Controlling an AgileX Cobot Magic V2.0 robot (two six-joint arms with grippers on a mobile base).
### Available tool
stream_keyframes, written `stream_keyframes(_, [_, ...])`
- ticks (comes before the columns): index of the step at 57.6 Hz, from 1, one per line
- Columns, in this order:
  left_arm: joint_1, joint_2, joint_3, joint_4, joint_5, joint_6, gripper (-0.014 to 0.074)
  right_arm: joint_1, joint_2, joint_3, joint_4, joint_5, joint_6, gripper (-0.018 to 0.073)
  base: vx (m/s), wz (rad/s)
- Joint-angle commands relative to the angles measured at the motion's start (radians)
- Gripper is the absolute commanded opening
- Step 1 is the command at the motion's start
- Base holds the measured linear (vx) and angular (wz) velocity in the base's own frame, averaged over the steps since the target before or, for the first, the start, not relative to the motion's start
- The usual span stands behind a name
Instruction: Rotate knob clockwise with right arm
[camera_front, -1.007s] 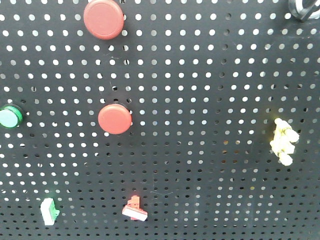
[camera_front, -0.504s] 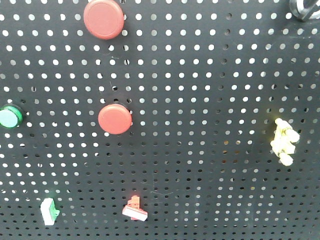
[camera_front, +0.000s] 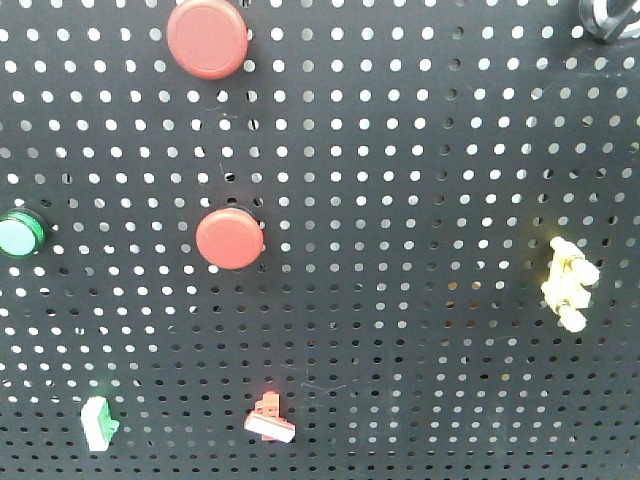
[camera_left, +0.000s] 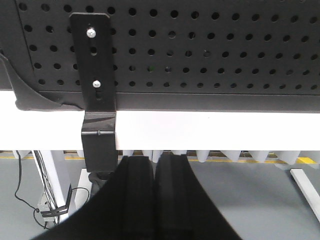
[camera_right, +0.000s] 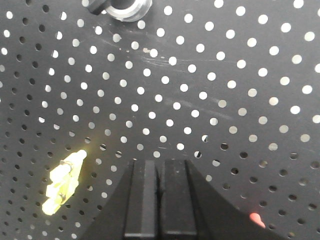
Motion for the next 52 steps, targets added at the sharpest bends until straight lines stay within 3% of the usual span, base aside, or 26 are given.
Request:
stream_keyframes(1, [0.002,-0.01,0.01,-0.007,-0.073,-0.007,-0.0006,-0.002,0.011,-0.024,-0.003,-0.095,0.023,-0.0009,0.0,0.0])
stream_keyframes(8, [0.002,-0.01,0.01,-0.007,-0.073,-0.007,-0.0006,-0.002,0.011,0.003,0.143,-0.104,0.094,-0.0009,0.0,0.0])
stream_keyframes(14, [0.002,-0.01,0.01,-0.007,-0.073,-0.007,-0.0006,-0.002,0.011,0.145,0.217,-0.189,0.101,-0.0009,0.0,0.0])
stream_keyframes(20, [0.002,-0.01,0.01,-0.007,-0.073,-0.007,-0.0006,-0.002,-0.009,0.385,0.294,-0.378,0.102,-0.0009,0.0,0.0])
stream_keyframes(27, [0.002,-0.01,0.01,-0.007,-0.073,-0.007,-0.0006,-0.009,-0.083,0.696,0.393,-0.693,0.113,-0.0009,0.0,0.0])
stream_keyframes(34, [0.002,-0.01,0.01,-0.007,-0.073,-0.007,-0.0006,-0.084,-0.209,0.928,0.522,-0.901,0.113,-0.0009,0.0,0.0])
stream_keyframes(41, [0.002,-0.01,0.01,-0.007,-0.073,-0.007,-0.0006,-0.246,-0.385,1.046,0.559,-0.848,0.112,-0.0009,0.0,0.0])
stream_keyframes(46, [0.002,-0.01,0.01,-0.007,-0.073,-0.007,-0.0006,-0.37,-0.5,1.078,0.513,-0.709,0.111,-0.0009,0.0,0.0])
stream_keyframes(52, [0.002,-0.01,0.01,-0.007,-0.073,-0.007,-0.0006,-0.458,-0.6,1.08,0.453,-0.509,0.11,-0.0009,0.0,0.0])
